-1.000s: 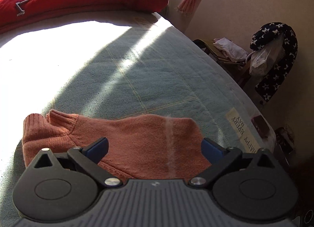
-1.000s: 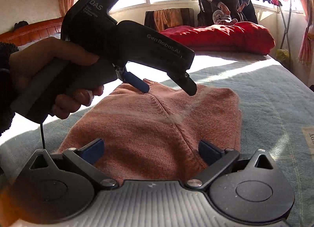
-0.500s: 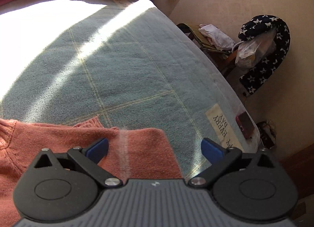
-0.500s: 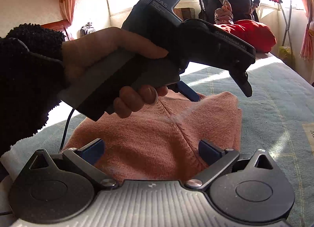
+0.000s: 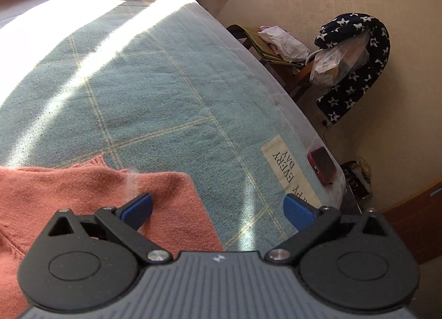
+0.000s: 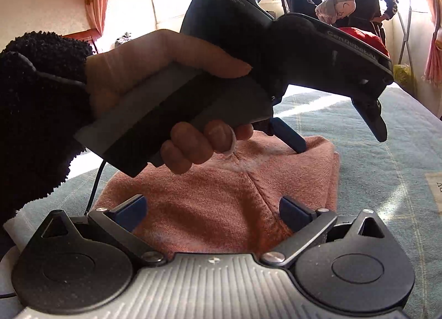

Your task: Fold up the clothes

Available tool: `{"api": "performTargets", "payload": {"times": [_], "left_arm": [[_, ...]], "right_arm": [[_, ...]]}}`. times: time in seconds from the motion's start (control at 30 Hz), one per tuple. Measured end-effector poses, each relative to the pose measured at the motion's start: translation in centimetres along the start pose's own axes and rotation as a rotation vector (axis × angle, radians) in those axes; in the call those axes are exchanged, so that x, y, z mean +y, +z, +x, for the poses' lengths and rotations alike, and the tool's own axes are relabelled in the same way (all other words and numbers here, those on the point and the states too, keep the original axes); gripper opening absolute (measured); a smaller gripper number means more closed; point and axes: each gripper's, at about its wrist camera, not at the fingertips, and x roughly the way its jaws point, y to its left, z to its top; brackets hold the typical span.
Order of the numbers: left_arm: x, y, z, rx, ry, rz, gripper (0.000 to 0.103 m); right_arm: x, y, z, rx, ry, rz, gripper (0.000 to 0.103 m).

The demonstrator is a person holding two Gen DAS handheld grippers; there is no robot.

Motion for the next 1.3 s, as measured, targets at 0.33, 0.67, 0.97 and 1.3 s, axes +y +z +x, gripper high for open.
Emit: {"api": "performTargets", "payload": {"times": [0.33, 0.67, 0.97, 1.3], "left_arm": [[8.6, -2.0, -7.5, -0.094, 0.215, -0.178, 0.100], [12.6, -2.1, -9.0, -0.234, 0.227, -0.295, 0.099], [10.9, -2.8, -6.0, -0.160, 0.324, -0.243, 0.100], [4.9, -6.6, -15.2, -0.224, 0.330, -0.077, 0.100]], "right_arm": [[-0.7, 0.1, -1.5, -0.035, 0.058, 0.082, 0.103], [-0.7, 0.0, -0.9, -0.029, 0.055, 0.081, 0.103], [-0.5, 0.3, -0.4, -0.018, 0.048, 0.086, 0.103], [-2.5, 0.4, -1.0, -0.054, 0.129, 0.213, 0.103]]}}
